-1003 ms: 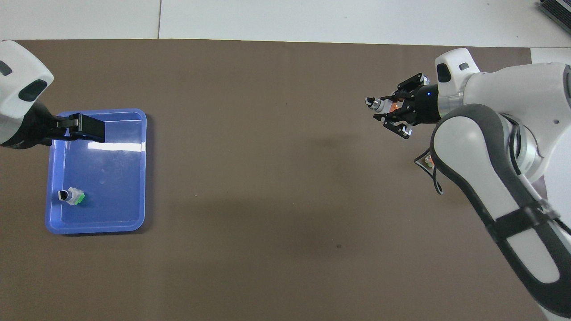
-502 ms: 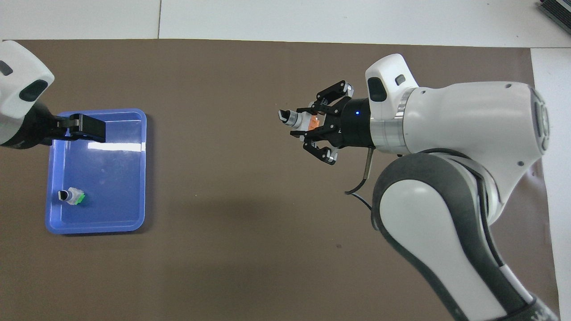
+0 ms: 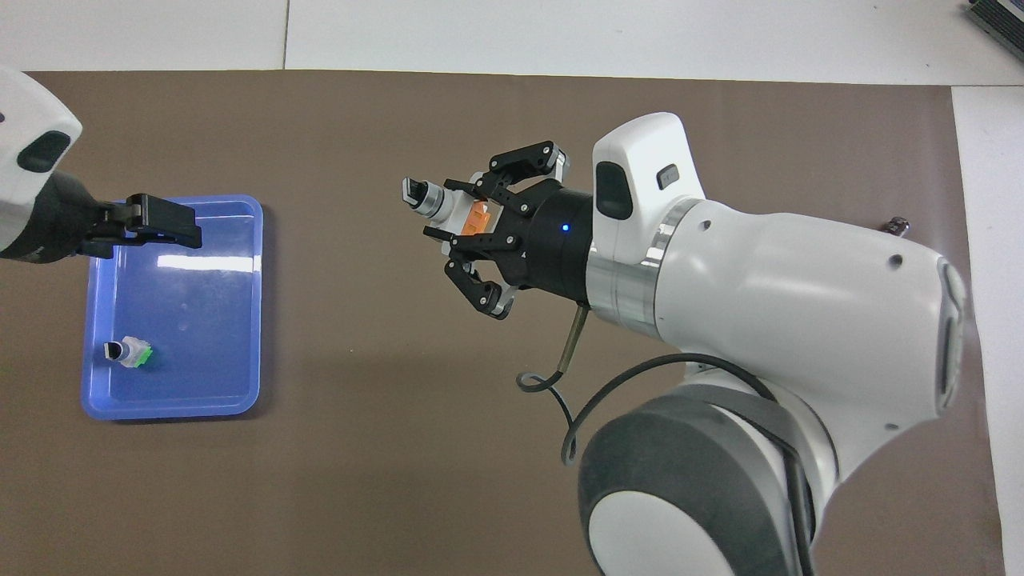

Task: Turn and place switch with both arms
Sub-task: 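Lift the switch with the right gripper toward the table center, then reach the left gripper toward the switch held by the right gripper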

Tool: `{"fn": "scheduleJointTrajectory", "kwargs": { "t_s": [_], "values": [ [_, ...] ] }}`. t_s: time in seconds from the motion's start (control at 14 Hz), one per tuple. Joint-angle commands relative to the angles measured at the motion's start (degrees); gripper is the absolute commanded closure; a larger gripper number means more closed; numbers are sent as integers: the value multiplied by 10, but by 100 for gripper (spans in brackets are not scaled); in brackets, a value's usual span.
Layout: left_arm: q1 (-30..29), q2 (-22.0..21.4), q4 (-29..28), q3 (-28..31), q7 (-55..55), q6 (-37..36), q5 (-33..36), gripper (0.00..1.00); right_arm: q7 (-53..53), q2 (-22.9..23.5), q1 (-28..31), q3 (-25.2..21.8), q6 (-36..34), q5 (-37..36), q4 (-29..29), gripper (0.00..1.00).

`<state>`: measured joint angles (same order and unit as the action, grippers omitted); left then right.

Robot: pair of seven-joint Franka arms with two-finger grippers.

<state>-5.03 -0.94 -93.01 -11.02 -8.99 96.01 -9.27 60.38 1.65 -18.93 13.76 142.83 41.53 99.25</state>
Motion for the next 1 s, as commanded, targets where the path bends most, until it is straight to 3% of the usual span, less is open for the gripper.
{"fn": "scheduleJointTrajectory", "kwargs": {
  "t_s": [0.0, 0.29, 0.5, 0.93],
  "values": [
    [-22, -13, -12, 2, -1, 8, -73, 0, -3, -13, 5, 1, -9, 4, 9, 100],
    [-23, 2, 22, 2, -55, -2, -173, 0, -5, -15, -1, 1, -6, 2, 11, 100],
    [-23, 37, 93, -2, -121, -49, -235, 1, -9, -15, -1, 1, -4, 2, 11, 100],
    [-14, 55, 101, -36, -123, -25, -312, 10, -9, -15, -1, 1, -2, 1, 11, 100]
  ]
}}
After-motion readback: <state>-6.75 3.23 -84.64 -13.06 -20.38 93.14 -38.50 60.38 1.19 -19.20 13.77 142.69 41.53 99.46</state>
